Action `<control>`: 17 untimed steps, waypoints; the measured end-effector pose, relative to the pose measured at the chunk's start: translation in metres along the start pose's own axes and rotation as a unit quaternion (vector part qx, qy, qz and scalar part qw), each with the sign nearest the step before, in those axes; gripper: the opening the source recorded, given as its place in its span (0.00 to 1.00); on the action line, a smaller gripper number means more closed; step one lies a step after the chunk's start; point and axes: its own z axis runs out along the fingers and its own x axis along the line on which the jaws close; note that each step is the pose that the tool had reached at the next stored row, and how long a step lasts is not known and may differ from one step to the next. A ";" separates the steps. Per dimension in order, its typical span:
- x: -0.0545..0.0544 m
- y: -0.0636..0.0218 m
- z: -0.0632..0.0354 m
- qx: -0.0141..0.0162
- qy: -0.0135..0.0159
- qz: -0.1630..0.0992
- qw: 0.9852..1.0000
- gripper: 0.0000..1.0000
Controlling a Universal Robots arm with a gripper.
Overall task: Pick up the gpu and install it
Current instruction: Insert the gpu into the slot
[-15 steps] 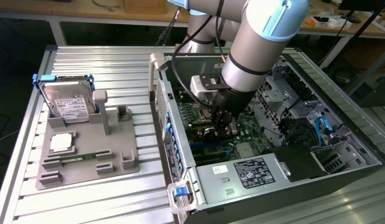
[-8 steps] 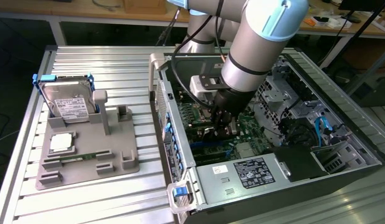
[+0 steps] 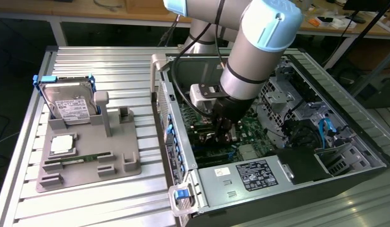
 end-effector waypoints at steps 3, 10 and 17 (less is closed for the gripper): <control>0.000 0.0001 0.0001 0.000 0.000 0.000 1.000 0.40; -0.001 0.0019 -0.0142 0.000 -0.001 0.000 1.000 0.40; -0.001 0.0028 -0.0246 0.000 -0.002 0.000 1.000 0.40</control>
